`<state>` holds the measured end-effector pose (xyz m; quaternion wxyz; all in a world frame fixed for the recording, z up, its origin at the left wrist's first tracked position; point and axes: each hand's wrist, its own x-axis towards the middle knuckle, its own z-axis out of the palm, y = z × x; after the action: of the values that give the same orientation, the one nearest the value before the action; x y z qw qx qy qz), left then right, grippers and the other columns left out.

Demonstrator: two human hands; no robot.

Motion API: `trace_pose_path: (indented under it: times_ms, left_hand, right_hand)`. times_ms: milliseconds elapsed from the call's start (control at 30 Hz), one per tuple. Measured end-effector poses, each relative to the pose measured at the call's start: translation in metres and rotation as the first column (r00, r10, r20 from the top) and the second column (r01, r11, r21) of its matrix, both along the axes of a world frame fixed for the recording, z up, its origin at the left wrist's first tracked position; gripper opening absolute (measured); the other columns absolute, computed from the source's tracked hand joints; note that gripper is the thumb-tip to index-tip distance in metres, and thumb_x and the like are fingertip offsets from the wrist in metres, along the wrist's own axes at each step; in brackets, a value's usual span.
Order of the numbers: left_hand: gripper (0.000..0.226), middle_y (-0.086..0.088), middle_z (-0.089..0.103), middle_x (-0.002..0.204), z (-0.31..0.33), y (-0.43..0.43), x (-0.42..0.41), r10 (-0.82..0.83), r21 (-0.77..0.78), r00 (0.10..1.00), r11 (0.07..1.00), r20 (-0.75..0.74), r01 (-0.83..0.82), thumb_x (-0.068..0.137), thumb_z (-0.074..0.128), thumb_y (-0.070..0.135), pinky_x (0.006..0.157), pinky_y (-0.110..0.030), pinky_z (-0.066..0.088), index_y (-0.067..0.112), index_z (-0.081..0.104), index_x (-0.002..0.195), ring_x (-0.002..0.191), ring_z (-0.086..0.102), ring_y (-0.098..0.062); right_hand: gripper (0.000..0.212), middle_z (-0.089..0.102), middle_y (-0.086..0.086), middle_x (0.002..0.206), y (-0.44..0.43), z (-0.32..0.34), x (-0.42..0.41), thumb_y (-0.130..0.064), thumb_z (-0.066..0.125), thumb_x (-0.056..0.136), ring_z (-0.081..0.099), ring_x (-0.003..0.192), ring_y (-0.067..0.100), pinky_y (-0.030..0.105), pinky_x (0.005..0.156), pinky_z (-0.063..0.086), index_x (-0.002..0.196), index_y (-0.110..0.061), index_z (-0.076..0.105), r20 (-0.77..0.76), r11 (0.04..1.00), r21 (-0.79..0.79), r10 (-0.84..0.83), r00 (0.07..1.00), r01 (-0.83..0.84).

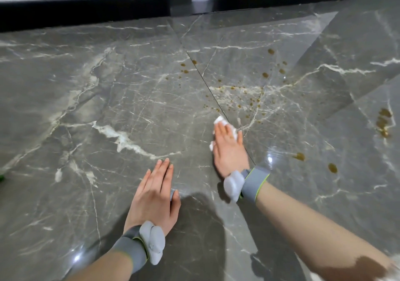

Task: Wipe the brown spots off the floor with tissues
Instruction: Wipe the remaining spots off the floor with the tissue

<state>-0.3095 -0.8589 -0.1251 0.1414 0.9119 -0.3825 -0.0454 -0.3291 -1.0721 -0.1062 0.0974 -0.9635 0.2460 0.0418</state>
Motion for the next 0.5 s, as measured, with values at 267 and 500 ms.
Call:
trace_pose_path:
  times_ms: [267,500]
  left_hand:
    - [0.057,-0.016,0.045,0.14,0.0,0.0,-0.001,-0.015,-0.025,1.0,1.0,0.003,0.016,0.086,0.032,0.028,0.113,-0.03,0.012,-0.004,0.049,0.13,0.132,0.035,-0.023]
    - [0.059,-0.014,0.043,0.142,0.001,-0.002,-0.001,-0.007,0.018,1.0,1.0,-0.003,0.007,0.086,0.031,0.032,0.114,-0.028,0.007,-0.002,0.048,0.132,0.134,0.032,-0.021]
  right_hand:
    - [0.052,0.041,-0.006,0.144,0.065,0.0,-0.079,-0.029,0.032,0.087,0.034,0.134,0.012,0.041,0.112,0.027,0.138,-0.018,0.038,-0.04,0.869,-0.045,0.49,0.871,-0.492]
    - [0.063,0.009,-0.012,0.151,-0.047,0.001,-0.136,-0.043,0.007,0.087,0.012,0.142,0.012,0.032,0.115,-0.007,0.145,-0.02,0.018,-0.005,0.999,-0.017,-0.027,1.0,0.027]
